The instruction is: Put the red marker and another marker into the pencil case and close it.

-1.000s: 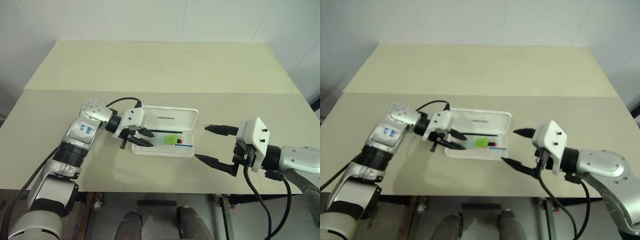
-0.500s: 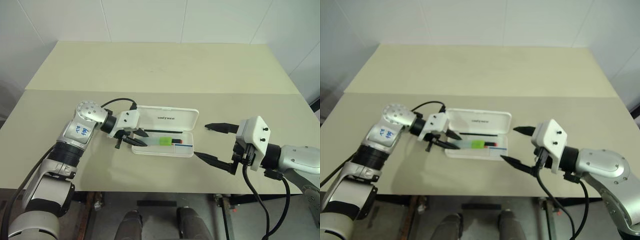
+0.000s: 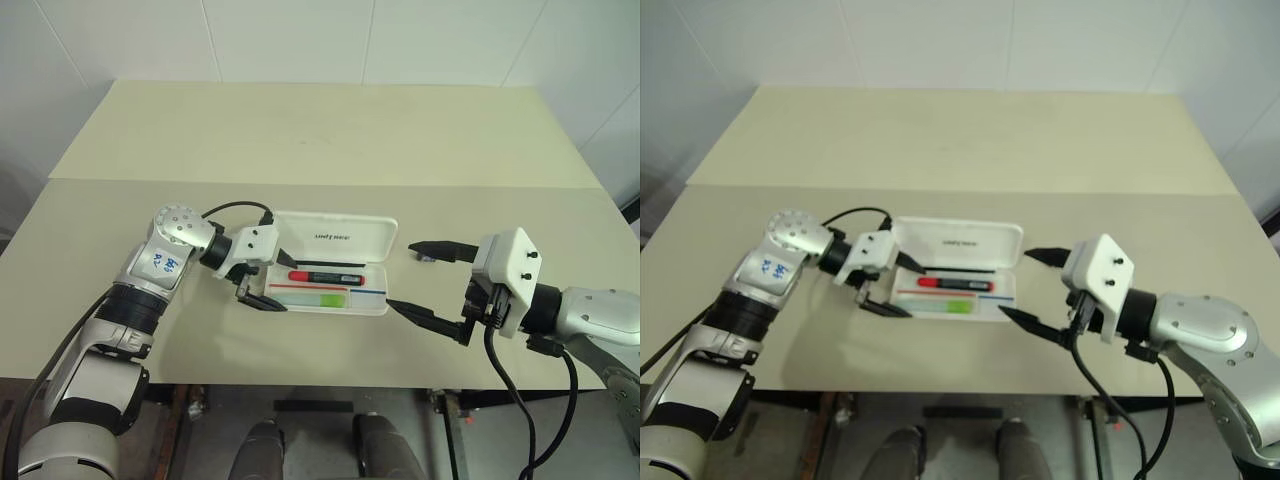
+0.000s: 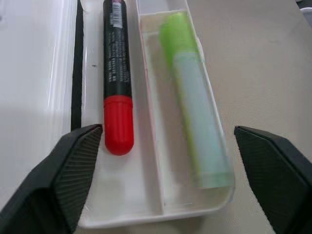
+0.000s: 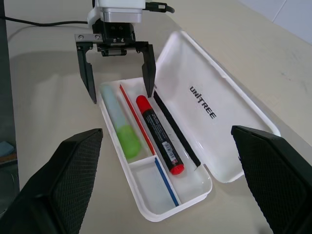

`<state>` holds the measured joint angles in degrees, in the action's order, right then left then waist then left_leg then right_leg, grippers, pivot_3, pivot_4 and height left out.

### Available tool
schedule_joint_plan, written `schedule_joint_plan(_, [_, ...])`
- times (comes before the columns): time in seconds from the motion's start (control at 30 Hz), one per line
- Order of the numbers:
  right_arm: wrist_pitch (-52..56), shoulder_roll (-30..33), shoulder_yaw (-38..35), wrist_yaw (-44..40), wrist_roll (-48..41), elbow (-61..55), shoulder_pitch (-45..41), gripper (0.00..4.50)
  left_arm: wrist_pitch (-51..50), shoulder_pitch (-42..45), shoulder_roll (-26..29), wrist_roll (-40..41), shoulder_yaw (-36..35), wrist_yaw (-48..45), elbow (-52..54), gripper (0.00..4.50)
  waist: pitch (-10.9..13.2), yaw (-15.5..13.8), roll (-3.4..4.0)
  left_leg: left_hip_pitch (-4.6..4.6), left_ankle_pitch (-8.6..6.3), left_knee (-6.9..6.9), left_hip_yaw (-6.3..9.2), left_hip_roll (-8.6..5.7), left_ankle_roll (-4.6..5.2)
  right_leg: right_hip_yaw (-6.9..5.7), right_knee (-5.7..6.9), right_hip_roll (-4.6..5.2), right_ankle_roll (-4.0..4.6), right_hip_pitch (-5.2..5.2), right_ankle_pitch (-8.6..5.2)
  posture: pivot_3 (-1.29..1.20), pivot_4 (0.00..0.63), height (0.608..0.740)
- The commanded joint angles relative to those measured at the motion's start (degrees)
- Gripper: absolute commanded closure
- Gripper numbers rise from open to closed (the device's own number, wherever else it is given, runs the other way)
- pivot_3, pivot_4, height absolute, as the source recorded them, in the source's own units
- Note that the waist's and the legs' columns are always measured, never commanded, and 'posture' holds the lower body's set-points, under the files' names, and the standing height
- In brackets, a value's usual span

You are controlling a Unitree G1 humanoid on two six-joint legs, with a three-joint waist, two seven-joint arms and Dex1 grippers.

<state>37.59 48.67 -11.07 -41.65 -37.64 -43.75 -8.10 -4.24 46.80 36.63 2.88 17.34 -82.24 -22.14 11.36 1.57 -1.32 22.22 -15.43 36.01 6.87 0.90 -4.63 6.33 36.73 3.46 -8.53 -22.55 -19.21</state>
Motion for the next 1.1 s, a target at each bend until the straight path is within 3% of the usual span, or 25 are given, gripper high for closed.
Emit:
schedule_joint_plan(0.03, [-1.2, -0.62, 0.47, 0.63, 0.29, -0.73, -0.78, 0.0, -0.08, 1.4, 0.43, 0.75, -1.4, -0.41, 0.36, 0.02, 0.0, 0.01, 0.0, 0.0, 0.0, 0.0, 0.0, 0.0, 0.0, 0.0, 0.0, 0.0, 0.0, 0.0, 0.0, 0.0, 0.15, 0.74])
schedule_joint_plan(0.4, [-1.56, -1.66, 1.79, 0.66, 1.35, 0.33, -2.14, 0.0, -0.35, 2.21, 0.31, 3.07, -3.66, -1.21, 0.85, 0.02, 0.0, 0.01, 0.0, 0.0, 0.0, 0.0, 0.0, 0.0, 0.0, 0.0, 0.01, 0.0, 0.0, 0.0, 0.0, 0.0, 0.15, 0.74])
schedule_joint_plan(0.73, [-2.44, -0.99, 0.99, -1.15, 2.97, 2.75, -0.5, 0.0, -1.45, 1.75, 1.4, 10.47, -8.79, -5.28, 4.92, 0.02, 0.0, 0.01, 0.0, 0.01, 0.0, -0.01, 0.01, 0.0, 0.0, -0.01, 0.0, 0.0, 0.0, 0.0, 0.0, 0.0, 0.15, 0.74])
schedule_joint_plan(1.1, [-11.19, 1.47, 2.34, -8.8, 10.37, 17.15, -1.29, 0.0, -16.92, -3.66, 3.02, 20.18, -14.85, 1.43, 20.23, 0.02, 0.03, 0.09, -0.04, -0.01, 0.0, 0.01, 0.0, 0.0, 0.0, 0.0, 0.02, 0.01, -0.01, 0.0, 0.0, 0.0, 0.15, 0.74])
